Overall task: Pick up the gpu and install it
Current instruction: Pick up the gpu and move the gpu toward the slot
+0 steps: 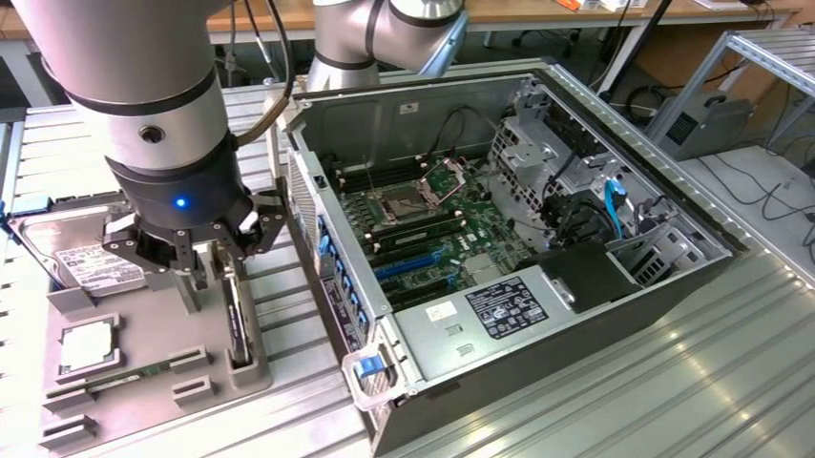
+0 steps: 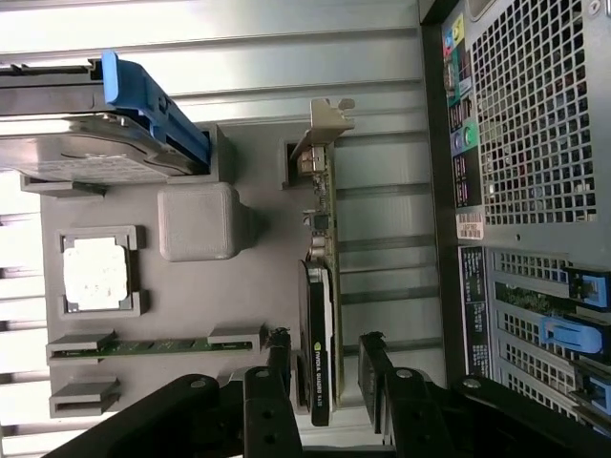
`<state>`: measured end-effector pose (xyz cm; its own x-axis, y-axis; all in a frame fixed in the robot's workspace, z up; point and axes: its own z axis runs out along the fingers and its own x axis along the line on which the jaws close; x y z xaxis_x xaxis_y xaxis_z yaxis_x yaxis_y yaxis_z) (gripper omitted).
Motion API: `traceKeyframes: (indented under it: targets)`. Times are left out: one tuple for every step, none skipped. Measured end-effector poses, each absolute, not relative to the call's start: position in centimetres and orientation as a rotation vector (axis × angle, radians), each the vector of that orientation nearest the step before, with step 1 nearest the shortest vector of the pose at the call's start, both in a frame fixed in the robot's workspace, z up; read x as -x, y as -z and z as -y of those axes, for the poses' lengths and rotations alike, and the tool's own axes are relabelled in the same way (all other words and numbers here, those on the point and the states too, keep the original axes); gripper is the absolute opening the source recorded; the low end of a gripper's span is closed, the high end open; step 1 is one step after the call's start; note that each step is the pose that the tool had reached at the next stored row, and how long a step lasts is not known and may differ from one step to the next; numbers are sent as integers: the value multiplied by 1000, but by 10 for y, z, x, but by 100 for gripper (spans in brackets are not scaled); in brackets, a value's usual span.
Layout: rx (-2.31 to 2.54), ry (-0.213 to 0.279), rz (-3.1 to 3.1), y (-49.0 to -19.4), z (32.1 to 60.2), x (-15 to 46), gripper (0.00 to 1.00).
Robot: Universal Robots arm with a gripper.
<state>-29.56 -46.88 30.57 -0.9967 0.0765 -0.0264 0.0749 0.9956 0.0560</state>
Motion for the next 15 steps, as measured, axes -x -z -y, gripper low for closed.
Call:
traceKeyframes:
  targets:
    - [-118, -86, -3110, -306, 469, 296, 42]
    - [-118, -86, -3109, -306, 469, 296, 42]
    - [-118, -86, -3110, -306, 469, 296, 42]
    - [-118, -86, -3109, -305, 469, 296, 42]
    - [-118, -86, -3109, -305, 469, 296, 42]
    - [-118, -86, -3109, -304, 469, 296, 42]
    - [-118, -86, -3109, -303, 469, 296, 42]
    - [-118, -86, -3109, -301, 469, 296, 42]
    - [-118, -86, -3109, -300, 469, 296, 42]
    - [-118, -86, -3110, -299, 469, 296, 42]
    - [-118, -86, -3110, -298, 469, 296, 42]
    - [-118, -86, -3110, -297, 469, 296, 42]
    - [-118, -86, -3109, -296, 469, 296, 42]
    - [-118, -86, -3109, -294, 469, 296, 42]
    - [-118, -86, -3109, -292, 469, 296, 42]
